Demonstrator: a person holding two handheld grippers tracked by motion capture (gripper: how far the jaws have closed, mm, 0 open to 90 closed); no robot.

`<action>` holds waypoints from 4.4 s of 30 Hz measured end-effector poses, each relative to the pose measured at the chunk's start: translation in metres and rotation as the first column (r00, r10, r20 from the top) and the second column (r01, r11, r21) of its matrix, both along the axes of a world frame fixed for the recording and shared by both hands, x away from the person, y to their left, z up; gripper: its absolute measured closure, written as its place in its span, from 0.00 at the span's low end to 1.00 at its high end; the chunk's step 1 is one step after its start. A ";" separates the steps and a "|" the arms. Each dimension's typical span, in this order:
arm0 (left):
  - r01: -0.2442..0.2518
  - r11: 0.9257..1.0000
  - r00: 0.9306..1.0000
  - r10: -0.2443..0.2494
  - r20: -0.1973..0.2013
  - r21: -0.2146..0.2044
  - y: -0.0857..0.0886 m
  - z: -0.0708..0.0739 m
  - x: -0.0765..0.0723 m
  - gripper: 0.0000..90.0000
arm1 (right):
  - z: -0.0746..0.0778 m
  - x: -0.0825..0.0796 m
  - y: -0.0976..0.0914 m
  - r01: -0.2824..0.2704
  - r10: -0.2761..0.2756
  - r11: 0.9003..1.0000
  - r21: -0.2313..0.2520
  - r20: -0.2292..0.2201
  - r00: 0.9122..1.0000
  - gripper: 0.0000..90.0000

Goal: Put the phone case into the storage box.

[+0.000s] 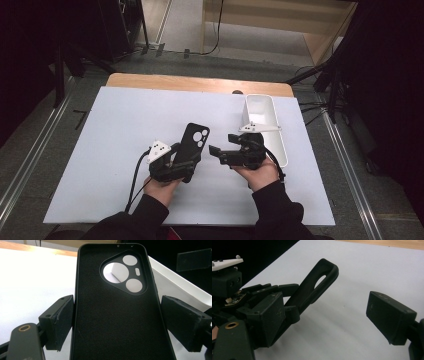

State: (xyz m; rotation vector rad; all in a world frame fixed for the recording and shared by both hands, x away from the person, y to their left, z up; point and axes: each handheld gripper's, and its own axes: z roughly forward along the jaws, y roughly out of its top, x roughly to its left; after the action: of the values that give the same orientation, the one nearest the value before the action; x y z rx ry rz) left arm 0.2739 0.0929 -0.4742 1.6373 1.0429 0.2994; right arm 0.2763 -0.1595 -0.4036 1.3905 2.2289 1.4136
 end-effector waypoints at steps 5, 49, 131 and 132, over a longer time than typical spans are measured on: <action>0.002 1.000 1.000 -0.002 -0.001 0.004 -0.001 -0.001 0.001 0.15 | 0.000 0.008 0.003 -0.009 0.009 1.000 0.003 -0.002 1.000 0.15; 0.025 1.000 0.999 -0.025 0.030 -0.006 -0.014 -0.002 -0.008 0.15 | -0.015 0.049 0.022 0.007 -0.004 0.999 0.040 -0.090 0.996 0.37; 0.291 0.953 0.936 -0.266 -0.230 0.081 0.017 0.035 0.025 0.16 | 0.007 0.052 0.004 0.016 0.005 0.993 0.114 -0.177 0.984 0.89; 0.294 0.952 0.935 -0.269 -0.232 0.083 0.018 0.036 0.026 0.16 | 0.007 0.052 0.004 0.016 0.005 0.993 0.114 -0.177 0.984 0.89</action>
State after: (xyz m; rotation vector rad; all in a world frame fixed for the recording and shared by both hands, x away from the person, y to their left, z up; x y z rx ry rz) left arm 0.3004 0.1112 -0.4385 1.9327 0.9480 -0.0128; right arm 0.3281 -0.1557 -0.3962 1.6168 2.2783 1.4921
